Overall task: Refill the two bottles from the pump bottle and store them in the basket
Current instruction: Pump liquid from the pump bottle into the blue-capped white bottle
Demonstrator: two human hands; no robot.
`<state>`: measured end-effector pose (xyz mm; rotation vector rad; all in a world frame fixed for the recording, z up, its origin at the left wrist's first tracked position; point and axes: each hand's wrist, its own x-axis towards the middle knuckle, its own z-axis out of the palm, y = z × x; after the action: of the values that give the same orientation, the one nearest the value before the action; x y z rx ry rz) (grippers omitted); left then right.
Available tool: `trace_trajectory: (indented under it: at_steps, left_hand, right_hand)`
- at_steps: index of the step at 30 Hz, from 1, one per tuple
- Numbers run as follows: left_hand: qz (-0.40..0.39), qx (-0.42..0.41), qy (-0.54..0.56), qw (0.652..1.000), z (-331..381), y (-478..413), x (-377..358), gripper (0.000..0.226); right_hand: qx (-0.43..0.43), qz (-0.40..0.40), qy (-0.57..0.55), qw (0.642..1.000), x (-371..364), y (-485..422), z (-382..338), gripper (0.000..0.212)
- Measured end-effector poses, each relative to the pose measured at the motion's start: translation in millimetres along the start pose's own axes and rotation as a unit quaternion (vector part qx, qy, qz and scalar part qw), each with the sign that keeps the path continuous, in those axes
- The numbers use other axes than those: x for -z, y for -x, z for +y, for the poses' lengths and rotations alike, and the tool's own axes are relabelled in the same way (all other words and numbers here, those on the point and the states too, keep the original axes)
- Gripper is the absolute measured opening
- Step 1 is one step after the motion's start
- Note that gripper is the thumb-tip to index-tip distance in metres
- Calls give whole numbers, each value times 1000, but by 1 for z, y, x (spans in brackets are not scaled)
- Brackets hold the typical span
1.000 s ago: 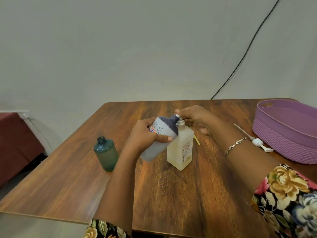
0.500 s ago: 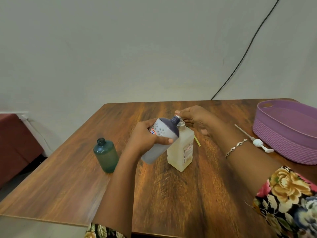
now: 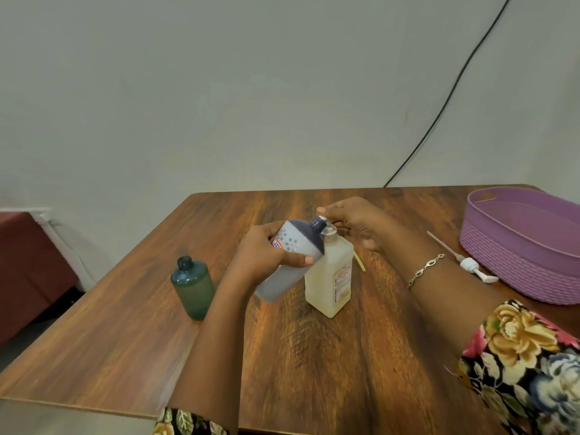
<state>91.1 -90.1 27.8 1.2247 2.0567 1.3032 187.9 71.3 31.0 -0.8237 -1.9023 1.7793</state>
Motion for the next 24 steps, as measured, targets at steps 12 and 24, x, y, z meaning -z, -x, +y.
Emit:
trace_trajectory:
  at_steps: [12, 24]
  left_hand:
    - [3, 3, 11, 1000, 2, -1, -1, 31]
    - [0, -16, -20, 1000, 13, -1, 2, 32]
  right_hand:
    - [-29, 7, 21, 999, 3, -10, -2, 18]
    - [27, 2, -19, 999, 4, -2, -5, 16]
